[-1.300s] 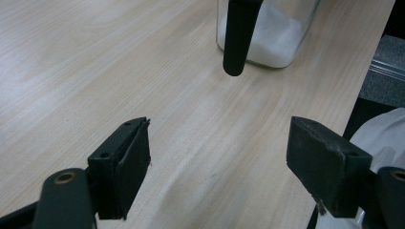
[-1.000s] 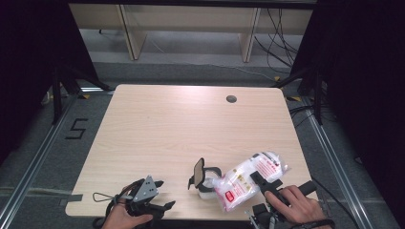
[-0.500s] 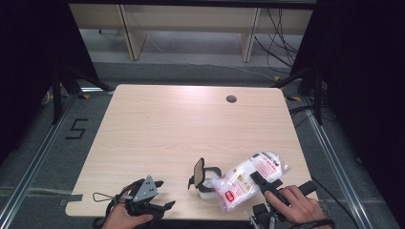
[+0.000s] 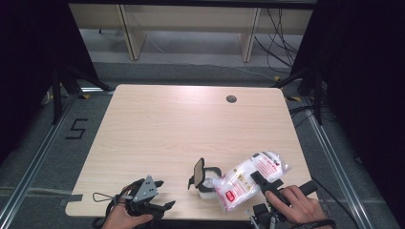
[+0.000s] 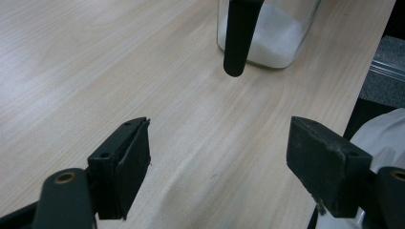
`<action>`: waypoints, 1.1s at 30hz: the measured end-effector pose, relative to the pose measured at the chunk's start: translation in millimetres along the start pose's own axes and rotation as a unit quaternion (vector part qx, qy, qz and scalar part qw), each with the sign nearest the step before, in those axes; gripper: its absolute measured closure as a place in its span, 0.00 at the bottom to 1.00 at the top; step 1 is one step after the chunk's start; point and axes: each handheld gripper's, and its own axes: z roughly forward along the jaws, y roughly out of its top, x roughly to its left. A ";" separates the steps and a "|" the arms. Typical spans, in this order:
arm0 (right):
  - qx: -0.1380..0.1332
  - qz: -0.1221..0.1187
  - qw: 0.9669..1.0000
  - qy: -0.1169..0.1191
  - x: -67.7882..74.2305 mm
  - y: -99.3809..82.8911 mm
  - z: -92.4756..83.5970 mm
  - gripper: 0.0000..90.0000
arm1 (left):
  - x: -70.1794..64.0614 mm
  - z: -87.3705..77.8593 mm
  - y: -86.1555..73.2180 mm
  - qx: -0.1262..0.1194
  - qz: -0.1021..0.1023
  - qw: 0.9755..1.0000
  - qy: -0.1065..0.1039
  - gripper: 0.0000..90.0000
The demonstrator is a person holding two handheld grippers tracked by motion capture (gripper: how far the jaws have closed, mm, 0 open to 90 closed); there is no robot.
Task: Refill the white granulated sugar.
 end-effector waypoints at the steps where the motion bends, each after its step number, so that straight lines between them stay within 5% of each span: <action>1: 0.000 0.000 1.000 0.000 0.0 -0.1 -0.1 0.83 | 0.0 0.0 0.0 0.000 0.000 1.000 0.000 0.25; 8: 0.007 0.013 1.000 0.002 1.9 -0.4 -0.8 0.83 | 0.1 0.0 0.0 0.000 0.000 1.000 0.000 0.25; 14: 0.000 0.001 1.000 0.001 0.0 -0.2 0.2 0.83 | 0.0 0.0 0.1 0.000 0.000 1.000 0.000 0.25; 17: 0.004 0.020 1.000 -0.002 2.5 -0.2 -0.2 0.83 | -0.1 0.0 0.1 0.000 0.000 1.000 0.000 0.25; 22: -0.007 0.005 1.000 -0.010 0.0 -0.3 0.8 0.83 | -0.1 0.0 0.1 0.000 0.000 1.000 0.000 0.25; 33: -0.006 0.015 1.000 -0.006 1.0 -1.6 1.5 0.83 | -0.1 0.0 0.2 0.000 0.001 1.000 0.000 0.25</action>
